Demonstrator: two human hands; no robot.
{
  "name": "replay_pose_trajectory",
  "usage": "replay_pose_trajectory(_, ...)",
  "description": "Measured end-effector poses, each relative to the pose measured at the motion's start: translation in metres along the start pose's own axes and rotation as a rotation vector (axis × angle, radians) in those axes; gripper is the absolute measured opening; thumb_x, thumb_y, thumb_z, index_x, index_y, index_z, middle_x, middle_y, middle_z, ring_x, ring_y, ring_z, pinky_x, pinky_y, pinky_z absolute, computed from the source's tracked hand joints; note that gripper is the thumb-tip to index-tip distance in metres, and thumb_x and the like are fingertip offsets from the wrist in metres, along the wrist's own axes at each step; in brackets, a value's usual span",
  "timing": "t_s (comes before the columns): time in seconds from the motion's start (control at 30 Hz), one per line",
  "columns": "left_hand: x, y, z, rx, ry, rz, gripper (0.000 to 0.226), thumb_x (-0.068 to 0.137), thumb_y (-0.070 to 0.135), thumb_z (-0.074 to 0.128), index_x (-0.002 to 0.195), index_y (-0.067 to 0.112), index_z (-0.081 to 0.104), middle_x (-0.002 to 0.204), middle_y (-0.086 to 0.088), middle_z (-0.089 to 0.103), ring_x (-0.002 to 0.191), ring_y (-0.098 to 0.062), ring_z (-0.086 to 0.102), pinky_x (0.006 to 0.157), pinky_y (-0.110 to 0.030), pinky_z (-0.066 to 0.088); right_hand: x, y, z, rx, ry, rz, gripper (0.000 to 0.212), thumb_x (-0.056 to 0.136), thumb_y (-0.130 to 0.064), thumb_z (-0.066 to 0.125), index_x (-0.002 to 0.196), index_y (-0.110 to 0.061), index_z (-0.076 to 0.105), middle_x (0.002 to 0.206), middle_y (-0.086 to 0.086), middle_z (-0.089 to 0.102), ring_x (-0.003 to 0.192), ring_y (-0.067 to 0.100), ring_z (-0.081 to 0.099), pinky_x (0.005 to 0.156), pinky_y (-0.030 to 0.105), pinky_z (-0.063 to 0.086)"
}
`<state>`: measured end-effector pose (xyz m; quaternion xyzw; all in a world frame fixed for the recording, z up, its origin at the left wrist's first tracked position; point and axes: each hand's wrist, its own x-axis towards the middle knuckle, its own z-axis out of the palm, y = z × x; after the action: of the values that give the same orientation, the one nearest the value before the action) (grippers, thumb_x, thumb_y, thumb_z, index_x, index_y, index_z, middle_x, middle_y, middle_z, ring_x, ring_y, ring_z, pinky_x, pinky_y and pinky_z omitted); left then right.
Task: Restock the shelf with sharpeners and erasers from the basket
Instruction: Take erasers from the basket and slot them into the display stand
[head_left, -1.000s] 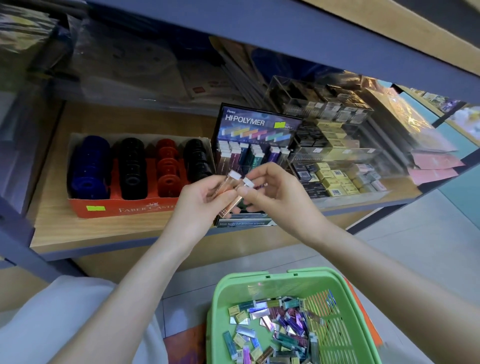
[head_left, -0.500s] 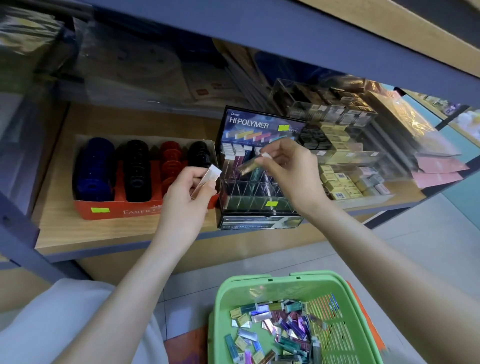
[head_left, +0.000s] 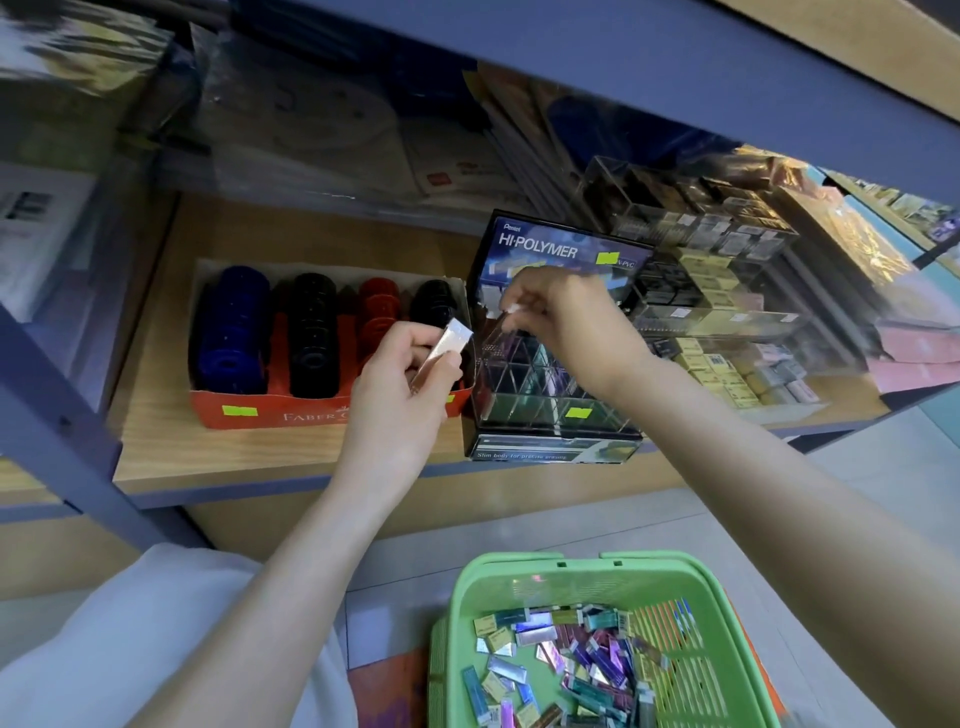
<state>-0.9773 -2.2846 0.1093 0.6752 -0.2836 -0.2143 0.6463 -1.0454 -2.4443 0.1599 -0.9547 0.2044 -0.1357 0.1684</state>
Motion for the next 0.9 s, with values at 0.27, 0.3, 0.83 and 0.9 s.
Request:
replay_pose_trajectory(0.27,-0.001,0.002,-0.002,-0.019,-0.016,0.003,0.019,0.094,0.014,0.054,0.09,0.032,0.058,0.088,0.005,0.061,0.068,-0.01,0.052,0.062,-0.021,0.044,0.0,0.005,0.024,-0.167,0.047,-0.071,0.019,0.083,-0.008,0.07,0.096,-0.008,0.057,0.096,0.007,0.055,0.079,0.026,0.06,0.071,0.045,0.052)
replay_pose_trajectory(0.3,-0.002,0.003,-0.003,-0.008,-0.021,0.014,0.018,0.094,0.015,0.055,0.091,0.032,0.06,0.089,0.006,0.06,0.07,-0.007,0.054,0.064,-0.02,0.045,0.0,0.005,0.025,-0.201,0.064,-0.086,0.016,0.084,-0.009,0.069,0.096,-0.007,0.058,0.098,0.009,0.056,0.079,0.028,0.061,0.068,0.045,0.052)
replay_pose_trajectory(0.83,-0.025,-0.003,0.003,0.271,-0.14,0.372,0.006,0.088,0.013,0.065,0.091,0.017,0.062,0.089,0.01,0.056,0.083,-0.001,0.054,0.067,-0.011,0.041,-0.087,-0.027,0.01,0.673,0.022,0.24,0.011,0.089,-0.008,0.062,0.085,-0.018,0.061,0.075,-0.001,0.062,0.071,0.011,0.062,0.073,0.029,0.057)
replay_pose_trajectory(0.9,-0.031,-0.01,0.0,0.362,-0.182,0.407,0.006,0.089,0.015,0.062,0.094,0.019,0.061,0.09,0.012,0.052,0.085,-0.004,0.053,0.073,-0.018,0.042,-0.096,-0.022,0.007,0.683,0.033,0.259,0.009,0.09,-0.011,0.061,0.084,-0.018,0.062,0.075,-0.001,0.063,0.07,0.011,0.062,0.074,0.03,0.057)
